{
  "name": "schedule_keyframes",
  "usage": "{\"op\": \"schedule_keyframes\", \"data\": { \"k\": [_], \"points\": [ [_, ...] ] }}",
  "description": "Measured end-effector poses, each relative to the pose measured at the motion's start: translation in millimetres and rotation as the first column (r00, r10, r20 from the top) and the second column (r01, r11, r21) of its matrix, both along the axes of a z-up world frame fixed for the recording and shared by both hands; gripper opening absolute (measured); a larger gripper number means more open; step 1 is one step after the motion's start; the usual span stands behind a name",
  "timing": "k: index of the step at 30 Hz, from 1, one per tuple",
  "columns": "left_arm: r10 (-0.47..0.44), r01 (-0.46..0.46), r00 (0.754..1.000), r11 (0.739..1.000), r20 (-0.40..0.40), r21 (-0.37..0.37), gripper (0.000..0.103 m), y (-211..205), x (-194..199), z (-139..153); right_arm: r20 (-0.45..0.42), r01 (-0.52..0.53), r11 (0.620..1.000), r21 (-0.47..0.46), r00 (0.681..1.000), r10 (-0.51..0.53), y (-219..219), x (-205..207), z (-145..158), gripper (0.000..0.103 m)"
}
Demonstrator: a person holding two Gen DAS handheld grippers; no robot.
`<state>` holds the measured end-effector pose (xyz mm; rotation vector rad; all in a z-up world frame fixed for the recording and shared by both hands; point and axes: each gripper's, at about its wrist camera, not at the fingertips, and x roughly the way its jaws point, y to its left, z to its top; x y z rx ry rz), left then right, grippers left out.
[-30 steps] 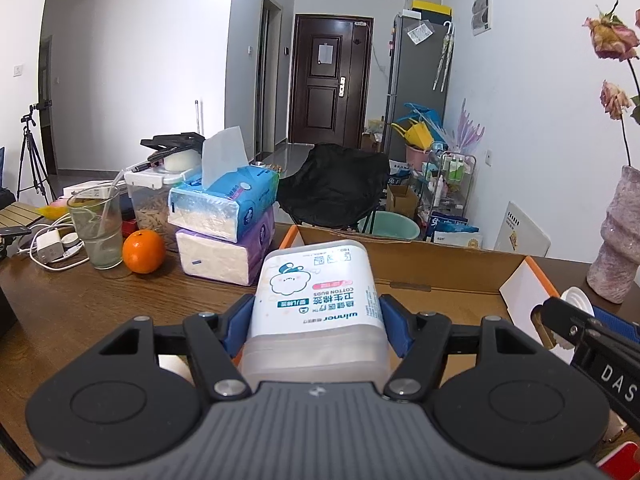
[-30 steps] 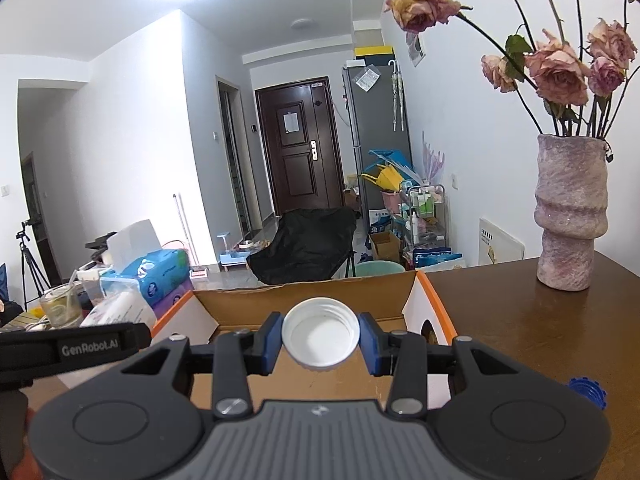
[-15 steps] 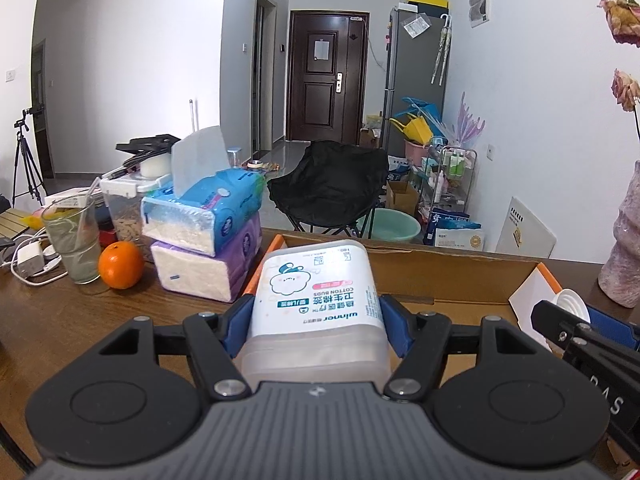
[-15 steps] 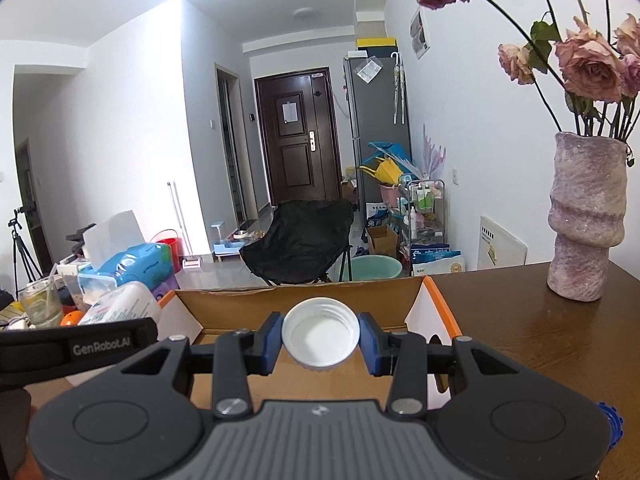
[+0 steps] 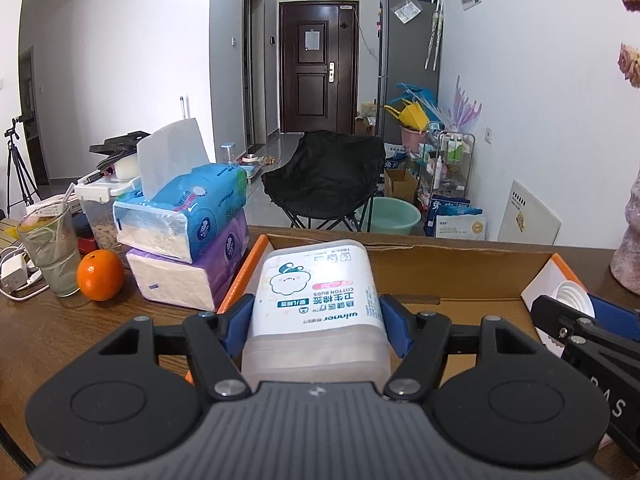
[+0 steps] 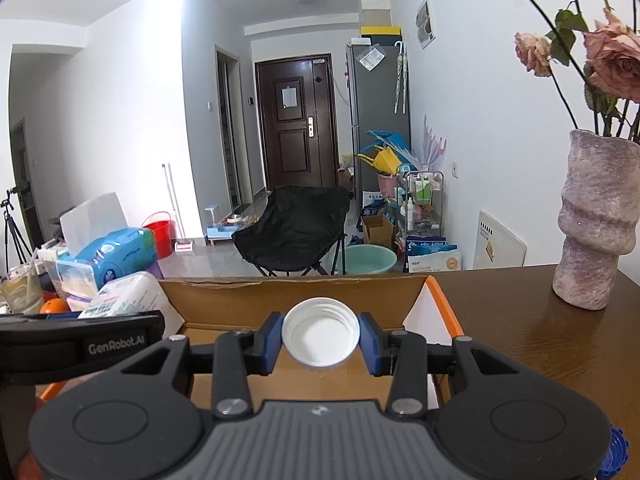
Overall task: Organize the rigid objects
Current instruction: 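Carry the cap and the cotton-swab container over the red box with both tools, then open both grippers to drop the container and cap into the box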
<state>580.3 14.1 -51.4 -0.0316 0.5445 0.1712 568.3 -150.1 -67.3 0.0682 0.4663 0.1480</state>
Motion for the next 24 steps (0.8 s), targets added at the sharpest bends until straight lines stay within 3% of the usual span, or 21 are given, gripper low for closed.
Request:
{"op": "schedule_keyframes", "data": {
  "k": [8,10,12,13,18,24],
  "points": [
    [0.006,-0.005,0.999,1.000,-0.036,0.015,0.070,5,9,-7,-0.036,0.002,1.000,-0.017,0.999,-0.002,-2,9,-5,0.041],
    [0.001,-0.001,1.000,1.000,-0.031,0.010,0.088,7,7,-5,-0.040,0.007,1.000,-0.017,0.999,-0.007,-4,9,-4,0.053],
    [0.014,-0.014,1.000,1.000,-0.015,0.014,0.098,10,5,-2,-0.042,0.010,1.000,-0.011,0.999,-0.011,-7,9,-3,0.082],
    [0.018,-0.018,1.000,1.000,-0.005,0.014,0.102,12,4,-1,-0.039,0.012,1.000,-0.010,0.999,-0.013,-9,9,-2,0.087],
    [0.031,-0.031,1.000,1.000,0.000,0.001,0.103,16,2,3,-0.032,0.027,1.000,0.004,0.999,-0.027,-13,7,0,0.102],
    [0.043,-0.043,0.999,0.999,0.001,-0.006,0.103,17,1,5,-0.031,0.030,0.999,0.013,0.999,-0.029,-15,8,0,0.103]
  ]
}}
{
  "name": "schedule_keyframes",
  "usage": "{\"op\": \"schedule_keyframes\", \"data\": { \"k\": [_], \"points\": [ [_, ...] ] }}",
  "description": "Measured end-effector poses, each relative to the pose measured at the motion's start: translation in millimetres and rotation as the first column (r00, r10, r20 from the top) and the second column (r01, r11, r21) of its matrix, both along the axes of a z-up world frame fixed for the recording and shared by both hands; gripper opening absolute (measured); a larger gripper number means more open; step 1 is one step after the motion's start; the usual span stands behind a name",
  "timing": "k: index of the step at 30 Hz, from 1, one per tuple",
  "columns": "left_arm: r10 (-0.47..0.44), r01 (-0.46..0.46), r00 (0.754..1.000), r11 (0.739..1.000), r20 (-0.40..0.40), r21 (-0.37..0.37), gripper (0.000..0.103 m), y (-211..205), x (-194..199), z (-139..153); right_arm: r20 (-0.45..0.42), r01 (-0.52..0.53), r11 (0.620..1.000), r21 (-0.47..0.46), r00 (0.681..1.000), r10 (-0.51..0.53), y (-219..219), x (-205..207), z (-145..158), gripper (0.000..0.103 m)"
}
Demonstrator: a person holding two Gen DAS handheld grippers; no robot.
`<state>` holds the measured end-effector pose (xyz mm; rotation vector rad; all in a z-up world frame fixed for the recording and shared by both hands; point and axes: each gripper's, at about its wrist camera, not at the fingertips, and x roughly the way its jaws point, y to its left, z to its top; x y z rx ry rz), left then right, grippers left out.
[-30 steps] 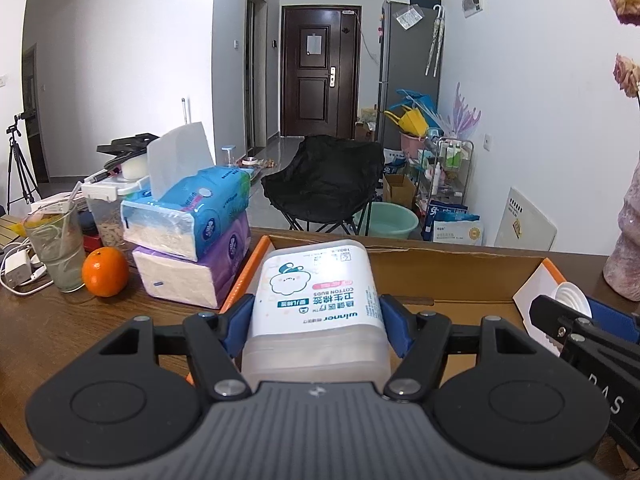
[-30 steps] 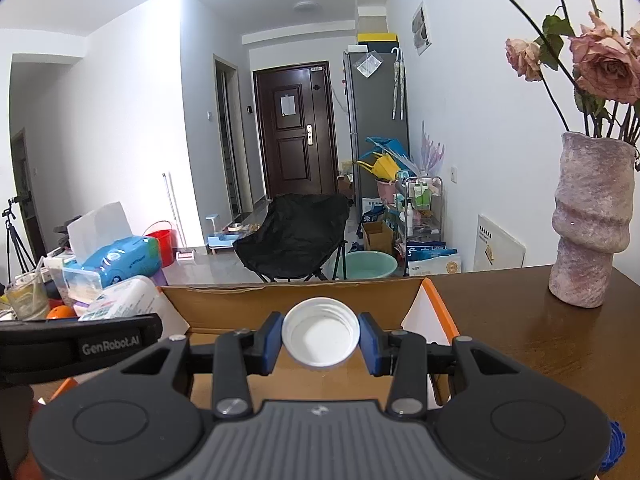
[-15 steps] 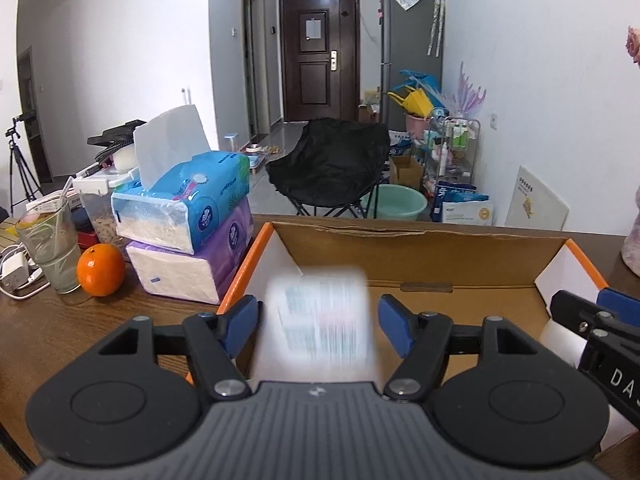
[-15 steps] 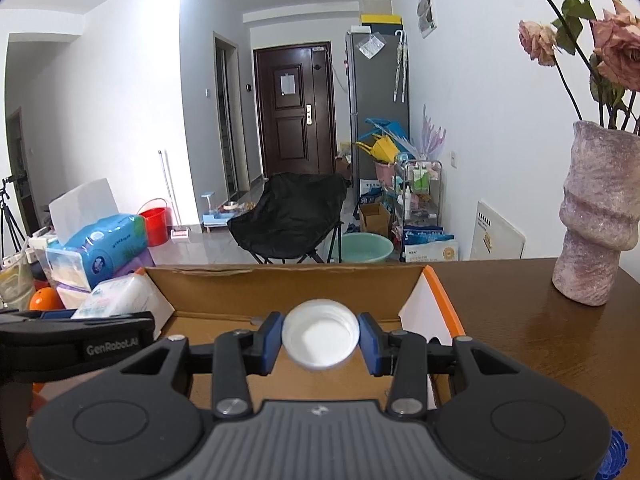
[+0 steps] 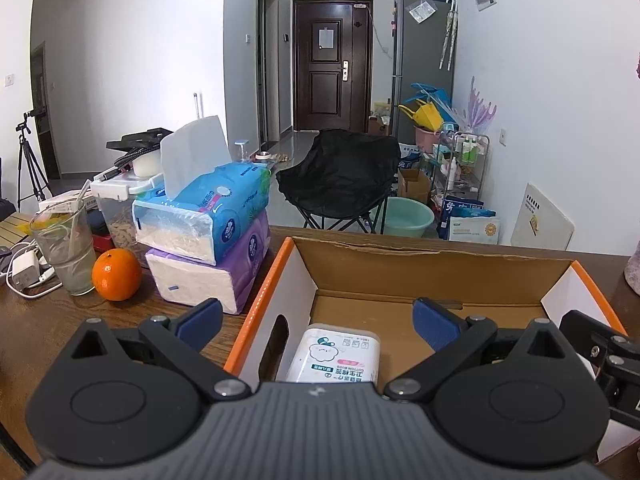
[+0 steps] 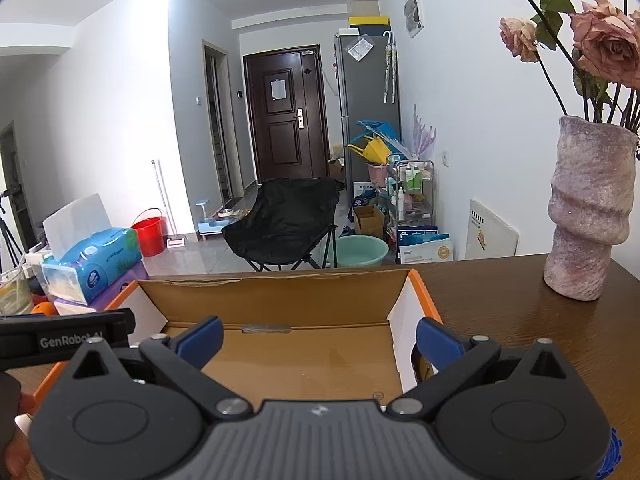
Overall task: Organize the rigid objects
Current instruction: 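Withdraw both tools from the box back over the table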
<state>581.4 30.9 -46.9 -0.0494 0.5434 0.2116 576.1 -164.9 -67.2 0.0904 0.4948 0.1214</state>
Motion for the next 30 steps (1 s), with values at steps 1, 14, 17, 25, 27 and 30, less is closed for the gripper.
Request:
{"op": "schedule_keyframes", "data": {
  "k": [1,14,17,25,27,30],
  "points": [
    [0.002,-0.002,1.000,1.000,0.002,-0.001,0.103,0,-1,1,-0.001,0.001,1.000,0.001,1.000,-0.001,0,0,0,0.103],
    [0.016,-0.015,0.999,1.000,0.036,-0.011,0.103,7,-28,11,0.039,-0.002,1.000,0.004,0.999,0.002,-1,-19,10,0.103],
    [0.020,-0.020,0.999,1.000,0.040,-0.007,0.103,10,-36,12,0.048,-0.001,1.000,0.003,0.999,0.001,-2,-27,13,0.103],
    [0.039,-0.038,0.998,0.999,0.048,-0.012,0.103,19,-62,16,0.069,0.002,1.000,0.012,0.998,-0.003,-8,-52,19,0.103],
    [0.035,-0.035,0.998,0.999,0.048,-0.007,0.103,19,-68,16,0.072,0.005,1.000,0.015,0.997,-0.007,-10,-59,20,0.103],
    [0.032,-0.032,0.998,0.999,0.046,0.001,0.103,17,-77,16,0.077,0.005,1.000,0.018,0.997,-0.006,-13,-69,22,0.103]
  ]
}}
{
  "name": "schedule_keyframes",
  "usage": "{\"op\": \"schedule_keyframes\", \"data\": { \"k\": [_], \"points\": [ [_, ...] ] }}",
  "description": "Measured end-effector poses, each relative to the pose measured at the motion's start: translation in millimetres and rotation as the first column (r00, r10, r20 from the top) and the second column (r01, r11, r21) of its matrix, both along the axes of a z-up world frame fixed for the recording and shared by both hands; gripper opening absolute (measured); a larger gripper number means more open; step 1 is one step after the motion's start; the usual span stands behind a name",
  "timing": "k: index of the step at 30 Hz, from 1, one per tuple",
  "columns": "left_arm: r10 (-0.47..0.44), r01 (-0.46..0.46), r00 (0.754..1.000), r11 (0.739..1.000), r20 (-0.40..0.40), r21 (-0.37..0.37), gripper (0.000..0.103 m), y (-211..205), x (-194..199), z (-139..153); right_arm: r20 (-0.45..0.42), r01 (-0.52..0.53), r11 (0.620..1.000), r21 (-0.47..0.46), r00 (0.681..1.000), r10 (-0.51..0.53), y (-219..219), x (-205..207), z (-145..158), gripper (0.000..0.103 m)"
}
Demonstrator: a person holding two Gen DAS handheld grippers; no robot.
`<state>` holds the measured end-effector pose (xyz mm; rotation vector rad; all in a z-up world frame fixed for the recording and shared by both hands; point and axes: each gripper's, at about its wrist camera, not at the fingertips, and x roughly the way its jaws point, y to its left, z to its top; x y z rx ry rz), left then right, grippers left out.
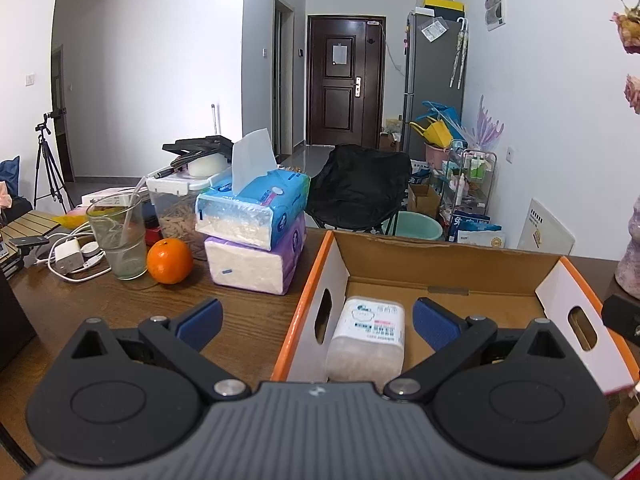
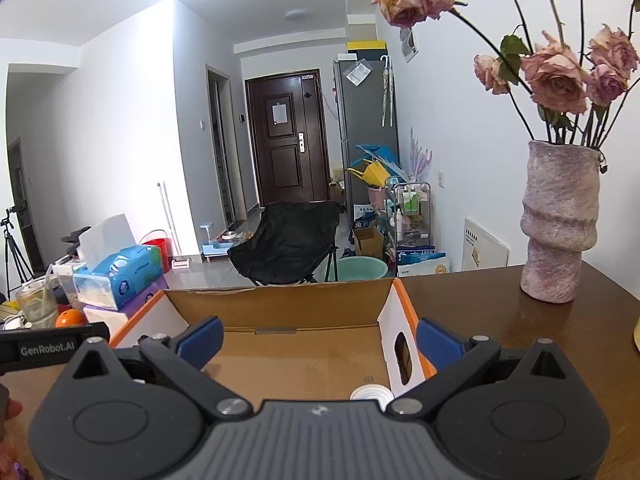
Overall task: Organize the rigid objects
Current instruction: 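Withdraw both tools from the box back over the table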
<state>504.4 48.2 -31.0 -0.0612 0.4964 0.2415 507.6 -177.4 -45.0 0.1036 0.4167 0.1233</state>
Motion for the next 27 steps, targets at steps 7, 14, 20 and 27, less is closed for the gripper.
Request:
{"op": "schedule_keyframes", "data": {
  "k": [7,14,20,27],
  "points": [
    [-0.002,0.002,1.000,1.000,0.010,0.000,0.103,2,-23,3,0.000,0.007,1.000,-0.010,1.000,-0.007,-4,-21,0,0.103],
    [0.005,-0.005,1.000,1.000,0.008,-0.003,0.103,3,-47,5,0.000,0.011,1.000,-0.022,1.000,-0.011,-7,-43,0,0.103],
    [0.010,-0.010,1.000,1.000,0.007,-0.018,0.103,6,-66,8,-0.001,0.011,0.999,-0.033,1.000,-0.011,-8,-63,0,0.103],
    [0.008,-0.008,1.000,0.999,-0.007,-0.033,0.103,9,-94,6,-0.006,0.007,0.999,-0.032,1.000,-0.007,-12,-93,-2,0.103]
  ]
}}
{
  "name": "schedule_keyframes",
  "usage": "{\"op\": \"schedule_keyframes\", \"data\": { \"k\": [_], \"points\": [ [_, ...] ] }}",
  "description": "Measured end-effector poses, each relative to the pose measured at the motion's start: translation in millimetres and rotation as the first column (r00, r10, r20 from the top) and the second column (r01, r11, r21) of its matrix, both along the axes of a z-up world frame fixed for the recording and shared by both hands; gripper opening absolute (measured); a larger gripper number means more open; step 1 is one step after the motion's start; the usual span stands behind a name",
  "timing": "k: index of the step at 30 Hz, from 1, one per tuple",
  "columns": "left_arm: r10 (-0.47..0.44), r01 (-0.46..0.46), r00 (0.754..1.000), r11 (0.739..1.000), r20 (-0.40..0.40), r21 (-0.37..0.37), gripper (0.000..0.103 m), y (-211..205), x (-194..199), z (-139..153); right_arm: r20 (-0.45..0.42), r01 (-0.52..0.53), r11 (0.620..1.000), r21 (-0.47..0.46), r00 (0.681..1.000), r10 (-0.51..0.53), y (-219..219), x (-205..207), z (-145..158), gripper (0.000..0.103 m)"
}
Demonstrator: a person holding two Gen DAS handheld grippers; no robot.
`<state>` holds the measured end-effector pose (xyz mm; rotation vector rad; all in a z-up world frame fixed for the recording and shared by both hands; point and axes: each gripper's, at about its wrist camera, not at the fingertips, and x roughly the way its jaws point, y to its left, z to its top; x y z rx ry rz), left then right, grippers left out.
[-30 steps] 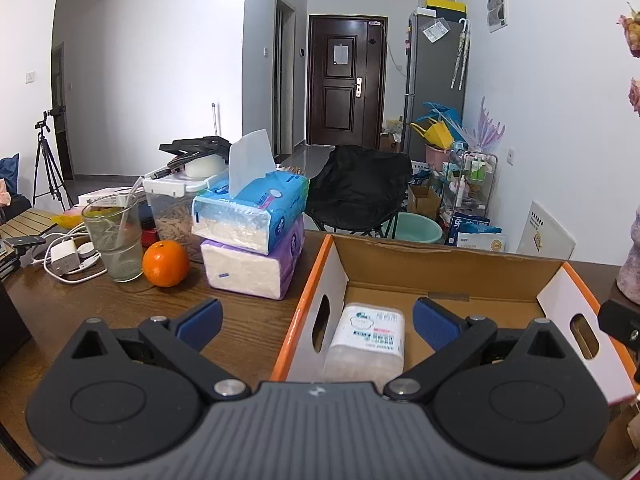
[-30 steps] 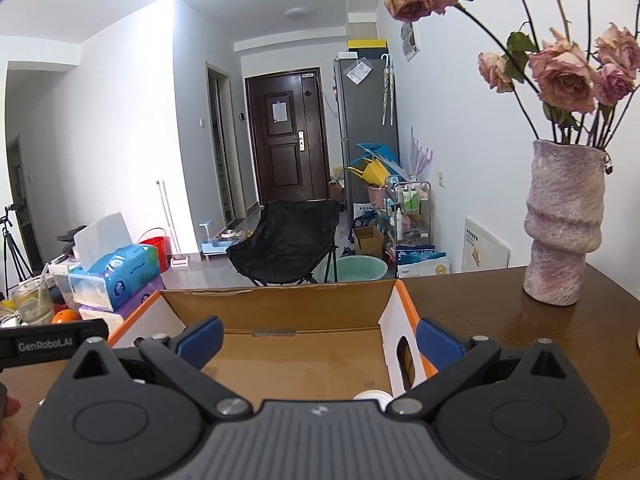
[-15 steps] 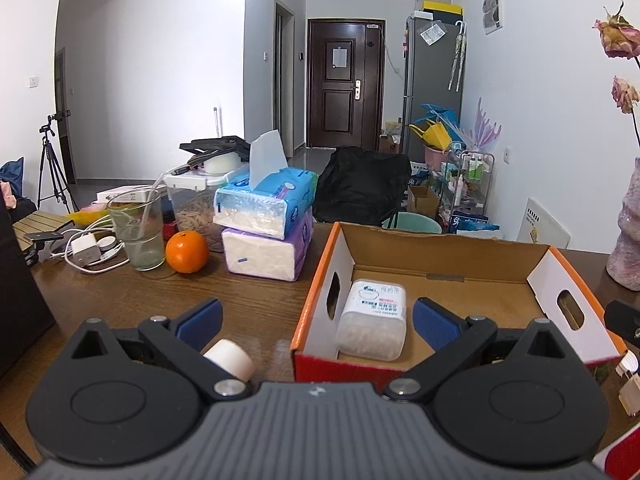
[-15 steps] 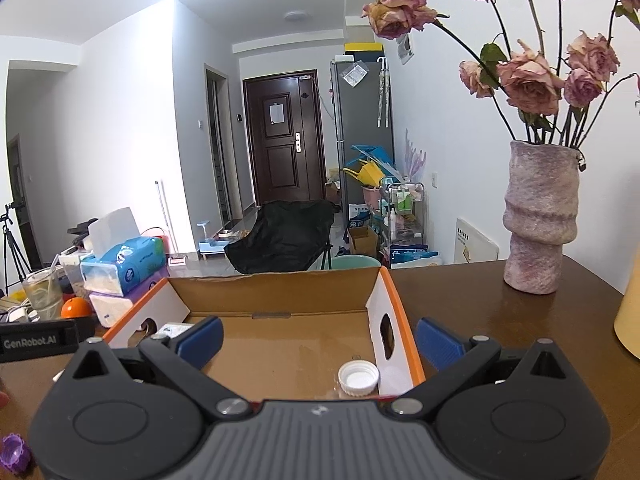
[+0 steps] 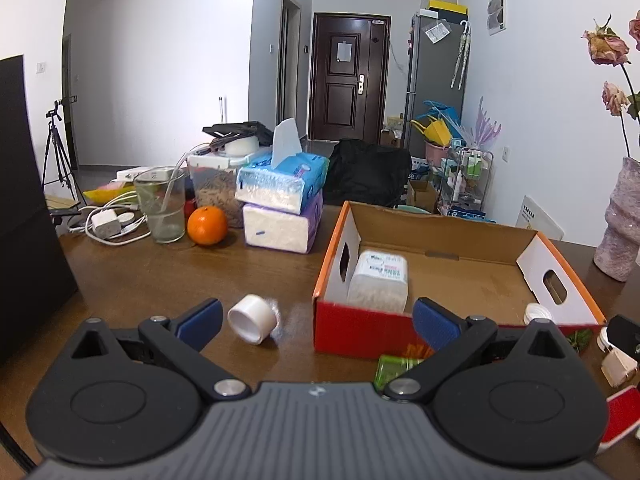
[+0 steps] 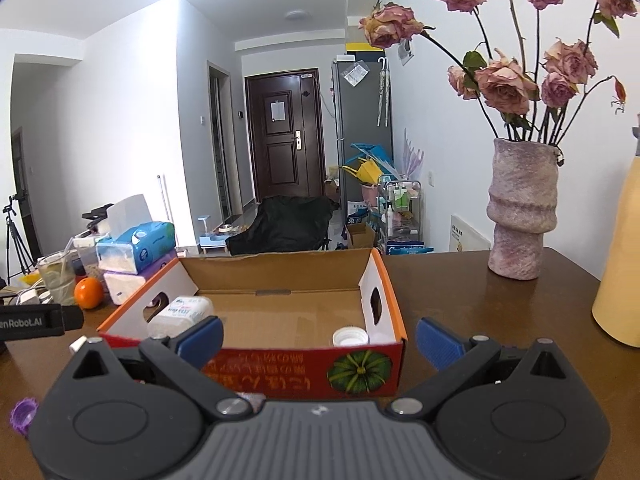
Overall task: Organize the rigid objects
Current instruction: 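Withdraw both tools from the box back over the table, then grasp the purple lid with the left gripper while the right grasps the small white spray bottle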
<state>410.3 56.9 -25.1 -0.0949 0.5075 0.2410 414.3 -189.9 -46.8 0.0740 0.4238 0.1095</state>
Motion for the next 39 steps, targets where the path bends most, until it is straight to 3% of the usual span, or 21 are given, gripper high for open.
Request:
{"op": "schedule_keyframes", "data": {
  "k": [25,39],
  "points": [
    [0.021,-0.023,0.996,0.999,-0.089,-0.025,0.103,19,-71,-33,-0.060,0.042,0.998,-0.039,0.997,-0.044,-35,-80,-26,0.103],
    [0.064,-0.065,0.993,0.998,-0.103,-0.006,0.103,43,-81,-43,-0.089,0.138,0.990,-0.035,0.986,-0.141,-99,-89,-47,0.103]
  ]
}}
